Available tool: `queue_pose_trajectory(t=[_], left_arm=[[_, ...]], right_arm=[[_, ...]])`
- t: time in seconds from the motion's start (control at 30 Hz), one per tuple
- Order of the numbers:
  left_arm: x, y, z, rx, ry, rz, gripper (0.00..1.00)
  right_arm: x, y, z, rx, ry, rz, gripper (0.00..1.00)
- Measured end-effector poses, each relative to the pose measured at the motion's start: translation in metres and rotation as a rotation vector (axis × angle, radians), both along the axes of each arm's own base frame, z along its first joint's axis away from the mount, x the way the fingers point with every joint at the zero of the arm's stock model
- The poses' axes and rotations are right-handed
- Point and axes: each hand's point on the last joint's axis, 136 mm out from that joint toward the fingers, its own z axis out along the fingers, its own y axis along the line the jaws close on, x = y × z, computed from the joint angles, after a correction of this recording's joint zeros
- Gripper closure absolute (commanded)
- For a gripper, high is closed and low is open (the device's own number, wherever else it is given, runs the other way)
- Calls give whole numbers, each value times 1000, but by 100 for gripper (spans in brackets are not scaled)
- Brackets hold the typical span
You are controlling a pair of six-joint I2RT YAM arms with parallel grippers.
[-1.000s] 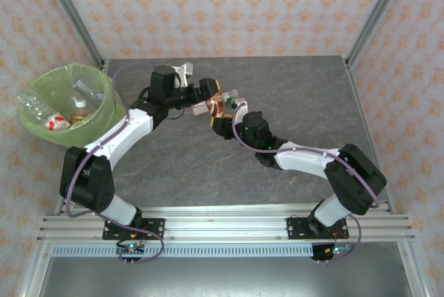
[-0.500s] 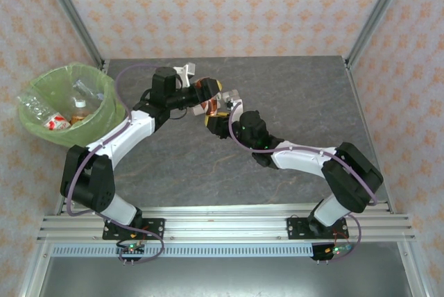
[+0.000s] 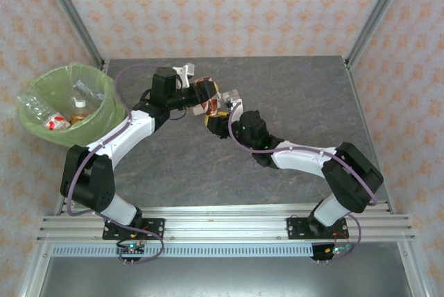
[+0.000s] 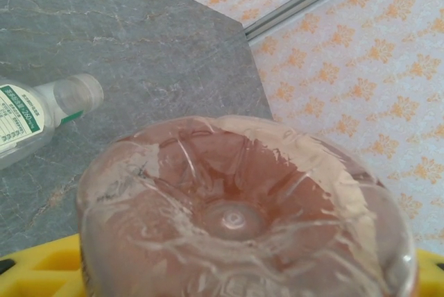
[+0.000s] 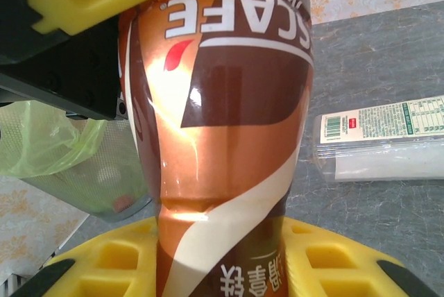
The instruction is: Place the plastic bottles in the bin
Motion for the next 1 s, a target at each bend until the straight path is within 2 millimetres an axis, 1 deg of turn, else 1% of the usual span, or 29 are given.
queue_pose_trajectory(t=[0.1, 0.13, 0.17, 0.2, 0.3, 0.4, 0.47, 0.6, 0.63, 0.73, 0.8, 0.9, 1.0], left_arm=[[-1, 0, -1, 5, 2, -2, 41], [-1, 0, -2, 7, 4, -1, 41], [-1, 0, -2, 8, 5, 0, 41], [-1, 1, -2, 8, 6, 1, 41], [-1, 1, -3, 11, 11, 1, 42], [0, 3, -5, 25, 18, 12, 42], [1, 4, -4, 38, 18, 20, 42], [4, 9, -3, 71, 13, 41, 42], [5, 11, -3, 84, 12, 51, 42], [7, 16, -3, 121, 9, 72, 43], [8, 20, -5, 148, 11, 87, 43], [10, 27, -8, 197, 15, 114, 43], [11, 36, -9, 260, 14, 143, 43]], right_arm=[[0, 0, -1, -4, 3, 0, 80], [0, 0, -2, -4, 5, 1, 79], [0, 0, -1, -4, 5, 0, 75], [0, 0, -2, -5, 6, 0, 69], [-1, -1, -2, -12, 6, 2, 46], [-3, -3, 0, -19, 5, 1, 29], [-4, -7, 5, -18, 0, -2, 20], [-8, -18, 23, -11, -32, -11, 3], [-9, -22, 27, -13, -43, -14, 1], [-10, -32, 34, -17, -62, -43, 1], [-8, -41, 35, -24, -67, -86, 1], [1, -57, 30, -49, -64, -185, 1], [13, -78, 19, -86, -42, -308, 1]])
